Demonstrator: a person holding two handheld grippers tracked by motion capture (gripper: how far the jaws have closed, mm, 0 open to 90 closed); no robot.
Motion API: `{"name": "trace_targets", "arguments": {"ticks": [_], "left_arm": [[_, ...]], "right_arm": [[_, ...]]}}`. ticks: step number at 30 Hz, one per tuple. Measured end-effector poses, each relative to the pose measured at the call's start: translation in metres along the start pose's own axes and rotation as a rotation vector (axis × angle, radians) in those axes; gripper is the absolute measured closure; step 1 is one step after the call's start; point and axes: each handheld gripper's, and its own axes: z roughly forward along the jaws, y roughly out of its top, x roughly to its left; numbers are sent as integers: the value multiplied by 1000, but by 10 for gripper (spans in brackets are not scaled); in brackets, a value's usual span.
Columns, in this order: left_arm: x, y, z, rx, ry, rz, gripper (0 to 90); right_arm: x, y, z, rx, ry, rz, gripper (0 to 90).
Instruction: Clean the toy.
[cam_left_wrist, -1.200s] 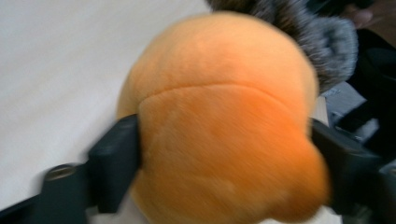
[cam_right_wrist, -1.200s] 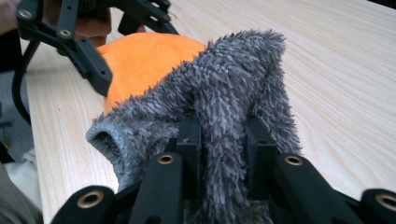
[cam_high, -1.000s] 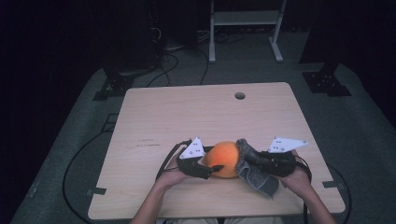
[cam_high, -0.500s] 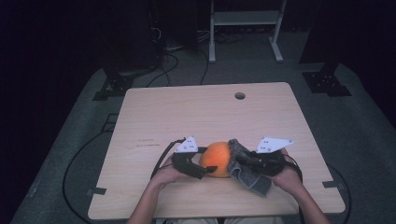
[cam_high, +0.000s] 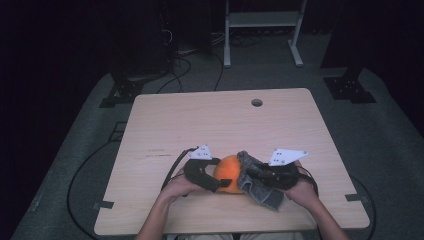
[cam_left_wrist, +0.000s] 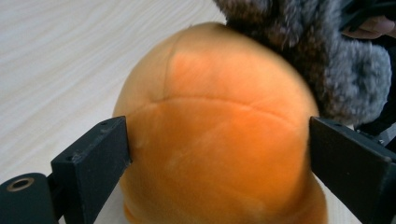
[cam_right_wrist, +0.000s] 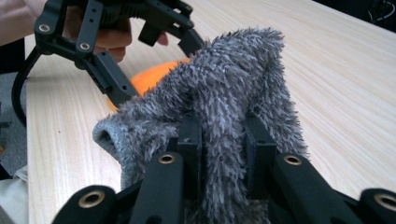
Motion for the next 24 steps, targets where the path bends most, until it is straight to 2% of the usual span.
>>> {"name": "trace_targets", "arguments": {"ticks": [4, 6, 7, 8, 9, 11, 12, 14, 15, 17, 18, 19, 20, 22, 23, 24], "left_arm": [[0, -2, 0, 8, -3, 14, 71], [0, -2, 0, 14, -4, 19, 69], [1, -2, 1, 36, 5, 5, 42], [1, -2, 2, 46, 2, -4, 0], [2, -2, 4, 52, -15, -16, 0], [1, -3, 7, 52, -24, -11, 0], [-1, -2, 7, 58, -25, 4, 0], [-7, 2, 5, 64, -9, 80, 109], [-12, 5, 3, 45, 13, 131, 160], [-21, 9, 1, 4, 92, 253, 224], [-23, 12, 0, -12, 115, 281, 225], [-24, 13, 1, -31, 128, 290, 223], [-23, 13, 2, -23, 131, 292, 214], [-22, 10, 9, 29, 146, 291, 185], [-22, 8, 13, 56, 143, 296, 171], [-22, 6, 17, 63, 142, 298, 144]], "right_arm": [[-15, -19, -7, 31, -58, 70, 718], [-23, -29, -9, 69, -90, 100, 717], [-27, -35, -8, 97, -109, 115, 719], [-30, -41, -8, 113, -109, 132, 719], [-30, -42, -9, 112, -98, 142, 720], [-29, -39, -10, 93, -80, 140, 721], [-28, -36, -10, 84, -68, 138, 722], [-26, -32, -10, 75, -57, 131, 726], [-25, -30, -11, 66, -48, 131, 728], [-24, -26, -15, 50, -58, 122, 729], [-25, -23, -17, 32, -63, 128, 729], [-28, -21, -21, 9, -63, 135, 729], [-29, -19, -23, -10, -69, 142, 730], [-28, -15, -25, -34, -65, 143, 730], [-25, -12, -24, -42, -52, 133, 731], [-21, -10, -22, -50, -29, 121, 730]]}}
